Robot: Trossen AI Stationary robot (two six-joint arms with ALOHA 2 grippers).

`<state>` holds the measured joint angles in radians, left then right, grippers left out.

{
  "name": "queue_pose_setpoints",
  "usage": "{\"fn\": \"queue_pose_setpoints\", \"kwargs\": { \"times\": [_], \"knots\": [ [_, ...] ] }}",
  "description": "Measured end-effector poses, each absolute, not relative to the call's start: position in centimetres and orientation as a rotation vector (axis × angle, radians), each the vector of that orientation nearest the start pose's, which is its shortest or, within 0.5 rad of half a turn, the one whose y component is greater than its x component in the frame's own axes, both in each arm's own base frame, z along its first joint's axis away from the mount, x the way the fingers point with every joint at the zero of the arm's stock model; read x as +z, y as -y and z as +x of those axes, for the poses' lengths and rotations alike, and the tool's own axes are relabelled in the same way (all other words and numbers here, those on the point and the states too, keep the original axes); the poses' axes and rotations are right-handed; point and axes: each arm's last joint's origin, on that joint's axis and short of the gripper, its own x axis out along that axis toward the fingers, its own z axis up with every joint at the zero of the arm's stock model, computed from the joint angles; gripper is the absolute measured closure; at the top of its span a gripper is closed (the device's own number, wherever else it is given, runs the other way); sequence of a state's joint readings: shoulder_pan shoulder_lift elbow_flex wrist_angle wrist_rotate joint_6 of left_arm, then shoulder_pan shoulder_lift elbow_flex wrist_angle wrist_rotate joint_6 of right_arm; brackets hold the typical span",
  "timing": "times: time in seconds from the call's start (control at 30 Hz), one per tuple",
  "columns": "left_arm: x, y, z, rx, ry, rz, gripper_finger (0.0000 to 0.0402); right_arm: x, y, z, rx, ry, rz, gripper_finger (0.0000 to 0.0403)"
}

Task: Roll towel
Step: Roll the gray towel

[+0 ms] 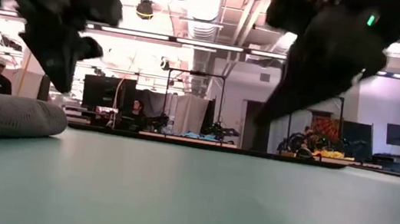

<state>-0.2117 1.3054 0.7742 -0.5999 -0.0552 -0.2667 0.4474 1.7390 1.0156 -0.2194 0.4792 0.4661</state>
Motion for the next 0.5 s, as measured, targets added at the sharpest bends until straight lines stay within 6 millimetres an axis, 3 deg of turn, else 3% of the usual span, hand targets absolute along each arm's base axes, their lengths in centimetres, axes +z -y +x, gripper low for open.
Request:
{"fn": "queue_pose_setpoints", "kwargs": {
  "times": [0.1, 0.23, 0.5],
  "knots": [
    [20.4, 6.6, 22.3, -0.012, -1.085, -0.11, 0.0401, 18.6, -14.4, 30.6, -0.19, -0.747, 0.036, 0.0292],
    [19.1, 9.4, 21.1, -0.07, -1.1, -0.139, 0.0401, 20.3, -15.8, 29.5, -0.192, -0.655, 0.02, 0.0292],
    [16.1, 13.2, 19.1, -0.163, -1.103, -0.187, 0.0401, 20.5, -16.6, 29.0, -0.228, -0.615, -0.018, 0.0292]
  ]
}}
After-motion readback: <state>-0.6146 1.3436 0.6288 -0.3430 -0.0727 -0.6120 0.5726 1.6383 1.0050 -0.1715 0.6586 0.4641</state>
